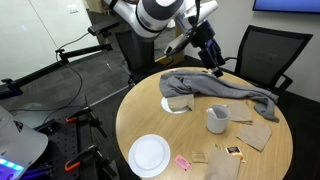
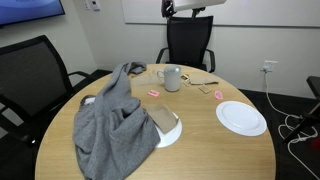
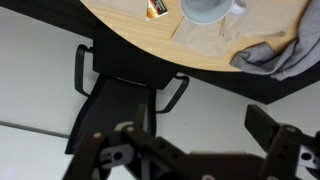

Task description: Move the mug to the right, pick the pen and put it in the mug

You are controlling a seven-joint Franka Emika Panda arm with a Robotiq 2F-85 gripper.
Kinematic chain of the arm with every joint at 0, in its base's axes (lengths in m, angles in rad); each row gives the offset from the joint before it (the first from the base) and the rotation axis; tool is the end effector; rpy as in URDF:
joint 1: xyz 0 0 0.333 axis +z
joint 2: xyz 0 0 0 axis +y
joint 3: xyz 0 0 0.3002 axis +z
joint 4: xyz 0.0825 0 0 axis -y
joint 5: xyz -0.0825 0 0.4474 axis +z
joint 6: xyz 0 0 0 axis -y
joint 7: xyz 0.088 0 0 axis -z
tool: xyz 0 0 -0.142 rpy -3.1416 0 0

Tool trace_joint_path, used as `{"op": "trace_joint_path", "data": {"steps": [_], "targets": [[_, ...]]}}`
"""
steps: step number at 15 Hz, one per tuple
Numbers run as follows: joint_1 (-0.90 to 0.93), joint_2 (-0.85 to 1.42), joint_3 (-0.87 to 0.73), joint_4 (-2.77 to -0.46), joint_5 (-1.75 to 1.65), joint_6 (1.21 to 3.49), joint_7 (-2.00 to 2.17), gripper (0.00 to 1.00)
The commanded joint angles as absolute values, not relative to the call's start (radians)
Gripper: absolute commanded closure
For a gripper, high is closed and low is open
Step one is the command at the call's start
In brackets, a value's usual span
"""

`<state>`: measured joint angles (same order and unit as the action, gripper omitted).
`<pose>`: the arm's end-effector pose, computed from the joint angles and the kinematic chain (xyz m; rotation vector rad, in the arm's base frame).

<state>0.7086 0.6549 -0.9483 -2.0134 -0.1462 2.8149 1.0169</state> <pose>0.6715 -0.1534 0.2037 2.3873 -1.1690 0.7683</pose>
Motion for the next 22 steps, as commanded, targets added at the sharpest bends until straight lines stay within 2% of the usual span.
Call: {"op": "trace_joint_path", "data": {"steps": [1, 8, 13, 16, 17, 22], "targets": [[0.628, 0.497, -0.817, -2.053, -0.174, 2.775, 0.849, 0.0], [0.338, 0.362, -0.443, -2.082, -0.152, 2.687, 0.525, 0.0], [0.136, 0.357, -0.19, -2.057, -0.075, 2.515, 0.274, 0.0], [0.081, 0.371, -0.129, -2.03, -0.066, 2.403, 0.192, 0.0], [0.095, 0.384, -0.14, -2.042, -0.097, 2.468, 0.26, 0.0], [0.077, 0.384, -0.123, -2.037, -0.094, 2.44, 0.229, 0.0]]}}
